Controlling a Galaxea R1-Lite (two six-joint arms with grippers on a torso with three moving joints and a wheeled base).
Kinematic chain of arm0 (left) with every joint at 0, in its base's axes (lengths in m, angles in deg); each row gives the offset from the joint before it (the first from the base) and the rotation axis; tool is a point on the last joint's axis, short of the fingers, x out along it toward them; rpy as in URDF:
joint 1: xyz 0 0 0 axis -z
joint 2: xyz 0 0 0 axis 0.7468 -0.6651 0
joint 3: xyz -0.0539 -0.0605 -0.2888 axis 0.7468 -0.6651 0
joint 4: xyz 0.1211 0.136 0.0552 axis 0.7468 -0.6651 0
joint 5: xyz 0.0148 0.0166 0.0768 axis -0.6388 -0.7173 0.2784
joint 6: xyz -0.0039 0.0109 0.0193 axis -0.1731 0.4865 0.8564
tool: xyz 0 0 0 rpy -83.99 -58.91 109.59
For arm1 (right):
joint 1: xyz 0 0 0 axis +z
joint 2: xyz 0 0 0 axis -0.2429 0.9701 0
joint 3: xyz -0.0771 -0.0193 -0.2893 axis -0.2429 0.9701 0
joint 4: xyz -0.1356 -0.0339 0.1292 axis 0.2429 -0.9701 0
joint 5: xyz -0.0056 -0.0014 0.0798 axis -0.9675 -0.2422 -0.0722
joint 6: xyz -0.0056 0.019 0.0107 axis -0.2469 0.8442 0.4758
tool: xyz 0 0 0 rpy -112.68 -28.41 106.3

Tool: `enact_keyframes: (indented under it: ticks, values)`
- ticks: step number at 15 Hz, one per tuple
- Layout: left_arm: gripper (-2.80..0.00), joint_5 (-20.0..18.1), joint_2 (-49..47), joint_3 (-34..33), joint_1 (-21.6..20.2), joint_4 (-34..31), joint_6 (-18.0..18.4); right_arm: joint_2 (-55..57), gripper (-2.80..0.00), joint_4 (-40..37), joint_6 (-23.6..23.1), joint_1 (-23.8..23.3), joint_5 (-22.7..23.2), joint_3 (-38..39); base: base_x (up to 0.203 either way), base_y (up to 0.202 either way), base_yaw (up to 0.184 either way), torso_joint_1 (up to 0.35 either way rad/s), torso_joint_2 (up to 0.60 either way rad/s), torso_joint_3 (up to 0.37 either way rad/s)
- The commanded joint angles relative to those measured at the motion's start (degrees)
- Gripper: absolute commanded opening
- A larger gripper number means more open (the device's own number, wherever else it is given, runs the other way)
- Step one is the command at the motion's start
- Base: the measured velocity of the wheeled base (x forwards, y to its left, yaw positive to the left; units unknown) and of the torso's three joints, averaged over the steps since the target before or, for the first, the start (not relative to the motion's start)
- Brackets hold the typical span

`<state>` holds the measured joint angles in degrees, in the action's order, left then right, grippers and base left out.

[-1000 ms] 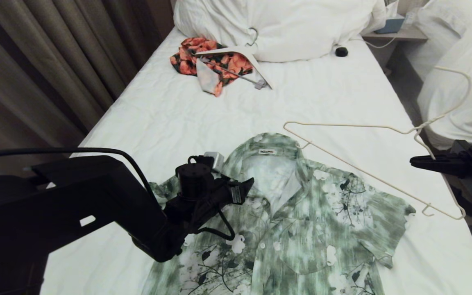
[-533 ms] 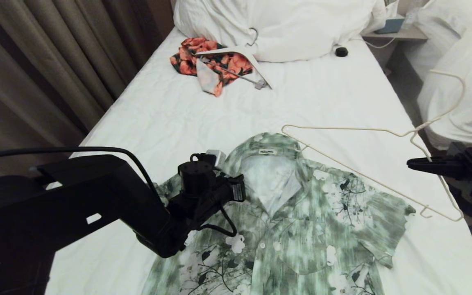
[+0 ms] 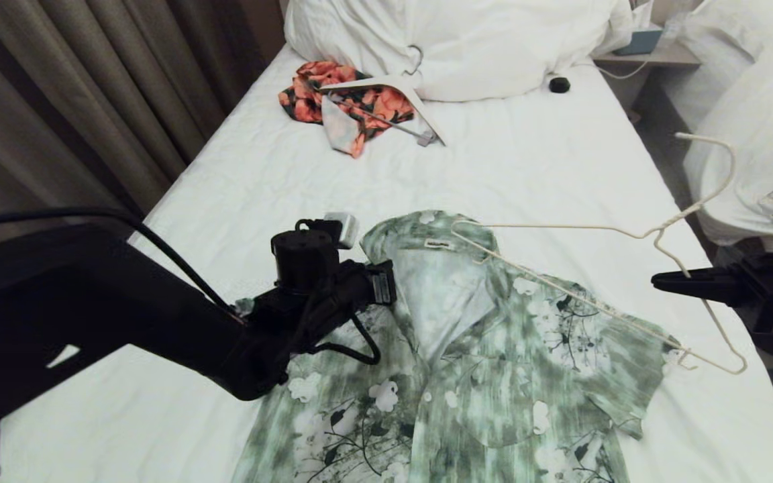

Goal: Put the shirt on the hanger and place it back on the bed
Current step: Lift the shirt and hanger, then hook one side of the shirt onto the hanger

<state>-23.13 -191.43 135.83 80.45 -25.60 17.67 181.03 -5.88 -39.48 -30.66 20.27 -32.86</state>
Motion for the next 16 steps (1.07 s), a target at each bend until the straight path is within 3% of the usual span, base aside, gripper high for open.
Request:
enact_keyframes:
  ticks: [1, 5, 10, 13, 16]
  values:
    - [-2.80, 0.08, 6.91, 0.59, 0.23, -2.84, -0.02, 1.42, -2.80, -0.13, -0.29, 0.34, 0.41, 0.12, 0.000, 0.000, 0.000, 0.000, 0.00, 0.000]
    - [-2.80, 1.70, 13.53, 3.34, 3.03, -10.81, 1.46, 2.91, -2.80, -0.21, -0.22, 4.31, 0.43, 0.15, 0.000, 0.000, 0.000, 0.000, 0.00, 0.000]
    - [-2.80, 5.65, 17.41, 6.32, 8.57, -15.03, 1.57, 4.45, -2.80, -0.04, 1.51, 12.27, -1.46, -1.56, 0.000, 0.000, 0.000, 0.000, 0.00, 0.000]
    - [-2.80, 8.13, 20.58, 8.03, 13.53, -18.41, 1.57, 4.46, -2.80, -0.04, 2.08, 13.54, -1.62, -3.39, 0.000, 0.000, 0.000, 0.000, 0.00, 0.000]
    - [-2.80, 12.06, 22.09, 9.44, 22.54, -22.04, 1.57, 2.23, -2.80, -0.09, 2.08, 14.18, -1.59, -3.36, 0.000, 0.000, 0.000, 0.000, 0.00, 0.000]
